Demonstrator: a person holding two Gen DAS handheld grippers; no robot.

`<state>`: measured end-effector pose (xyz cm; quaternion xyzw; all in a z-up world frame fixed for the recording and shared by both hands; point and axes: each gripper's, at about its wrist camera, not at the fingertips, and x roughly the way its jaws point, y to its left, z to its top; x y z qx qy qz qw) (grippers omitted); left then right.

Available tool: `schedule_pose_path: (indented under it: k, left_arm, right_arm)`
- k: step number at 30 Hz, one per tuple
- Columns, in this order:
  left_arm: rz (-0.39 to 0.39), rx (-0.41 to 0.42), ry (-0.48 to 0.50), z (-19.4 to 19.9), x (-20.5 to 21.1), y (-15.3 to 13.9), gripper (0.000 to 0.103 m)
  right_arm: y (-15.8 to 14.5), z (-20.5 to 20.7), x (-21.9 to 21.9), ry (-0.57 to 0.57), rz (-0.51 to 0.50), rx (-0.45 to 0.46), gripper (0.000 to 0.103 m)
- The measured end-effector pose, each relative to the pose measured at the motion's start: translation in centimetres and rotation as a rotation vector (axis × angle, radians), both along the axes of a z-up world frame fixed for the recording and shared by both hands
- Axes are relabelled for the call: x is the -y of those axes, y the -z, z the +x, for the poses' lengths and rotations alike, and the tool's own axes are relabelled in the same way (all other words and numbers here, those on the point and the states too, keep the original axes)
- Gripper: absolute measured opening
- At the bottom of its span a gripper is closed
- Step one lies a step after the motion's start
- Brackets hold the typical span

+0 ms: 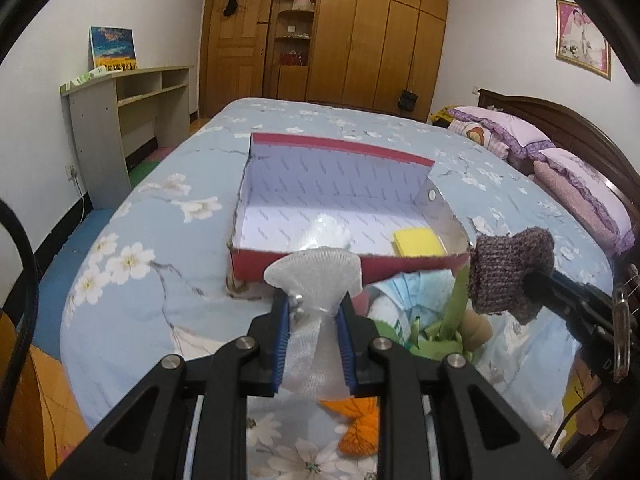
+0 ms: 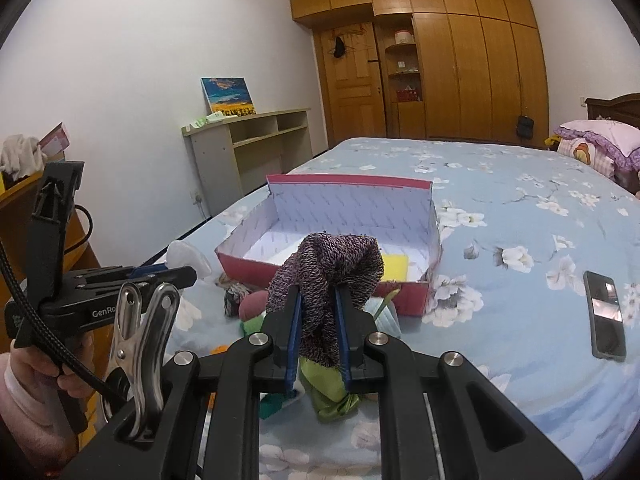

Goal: Organize soft objects
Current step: 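Carry the mesh pouch with the left tool while the right tool carries the sock into the box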

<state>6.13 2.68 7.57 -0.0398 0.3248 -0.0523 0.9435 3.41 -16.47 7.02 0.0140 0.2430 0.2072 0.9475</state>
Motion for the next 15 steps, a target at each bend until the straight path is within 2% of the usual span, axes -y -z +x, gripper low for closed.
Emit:
schedule_pose_path:
  k: [15]
  left_arm:
    - [0.048, 0.016, 0.007, 4.4, 0.0, -1.0, 0.023]
  right_arm:
    - [-1.9, 3.4, -0.9, 0.001, -0.019, 0.03, 0.017]
